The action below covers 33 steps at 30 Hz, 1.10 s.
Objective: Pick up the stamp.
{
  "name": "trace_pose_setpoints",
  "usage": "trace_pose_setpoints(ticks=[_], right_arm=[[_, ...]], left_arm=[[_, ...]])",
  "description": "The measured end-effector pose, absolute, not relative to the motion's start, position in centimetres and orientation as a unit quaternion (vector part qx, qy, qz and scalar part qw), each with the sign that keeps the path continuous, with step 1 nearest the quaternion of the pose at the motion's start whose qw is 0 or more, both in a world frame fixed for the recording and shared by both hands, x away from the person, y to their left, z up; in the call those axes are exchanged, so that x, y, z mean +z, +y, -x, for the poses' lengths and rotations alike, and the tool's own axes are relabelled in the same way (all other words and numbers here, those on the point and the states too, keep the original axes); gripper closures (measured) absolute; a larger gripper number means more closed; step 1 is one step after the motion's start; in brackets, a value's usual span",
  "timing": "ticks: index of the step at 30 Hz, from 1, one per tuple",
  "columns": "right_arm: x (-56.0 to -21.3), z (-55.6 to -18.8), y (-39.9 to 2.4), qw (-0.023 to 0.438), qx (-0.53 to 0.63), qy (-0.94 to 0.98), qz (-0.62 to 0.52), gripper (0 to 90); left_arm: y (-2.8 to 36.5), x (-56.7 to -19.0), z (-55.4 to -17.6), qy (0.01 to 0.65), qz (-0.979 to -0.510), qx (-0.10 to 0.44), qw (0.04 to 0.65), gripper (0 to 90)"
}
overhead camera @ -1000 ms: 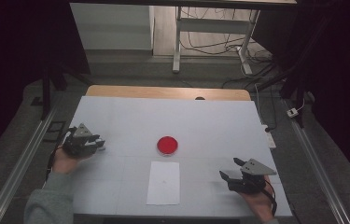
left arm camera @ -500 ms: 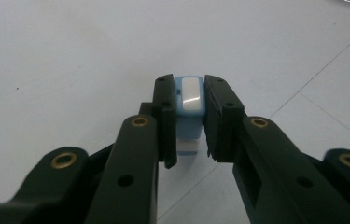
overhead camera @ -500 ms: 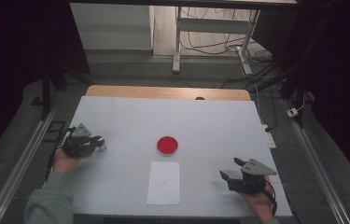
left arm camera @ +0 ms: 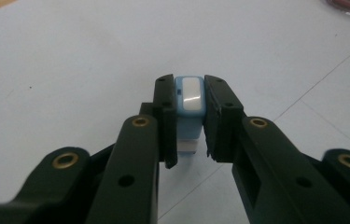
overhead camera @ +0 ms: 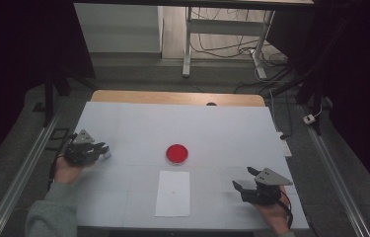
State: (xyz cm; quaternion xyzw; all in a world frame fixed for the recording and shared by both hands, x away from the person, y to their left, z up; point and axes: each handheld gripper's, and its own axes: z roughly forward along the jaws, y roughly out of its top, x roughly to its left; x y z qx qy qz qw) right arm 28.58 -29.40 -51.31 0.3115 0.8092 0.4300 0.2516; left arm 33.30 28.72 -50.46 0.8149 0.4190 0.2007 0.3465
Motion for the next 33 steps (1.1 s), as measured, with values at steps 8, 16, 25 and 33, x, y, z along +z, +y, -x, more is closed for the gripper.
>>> trace_pose_setpoints(ticks=[8,16,25,33], right_arm=[[-51.3,-28.6,-29.5,0.253,0.433,0.806,-0.314,24.1],[-51.3,-28.6,-29.5,0.252,0.434,0.806,-0.314,24.1],[-51.3,-28.6,-29.5,0.254,0.434,0.805,-0.314,24.1],[-51.3,-28.6,-29.5,0.255,0.431,0.807,-0.314,24.1]], left_arm=[[28.6,-49.7,-32.9,0.415,-0.805,0.21,0.368,75.9],[28.4,-49.1,-32.7,0.413,-0.797,0.207,0.39,75.9],[28.3,-48.5,-32.5,0.415,-0.785,0.198,0.415,75.9],[27.8,-47.6,-32.1,0.405,-0.773,0.186,0.452,75.9]])
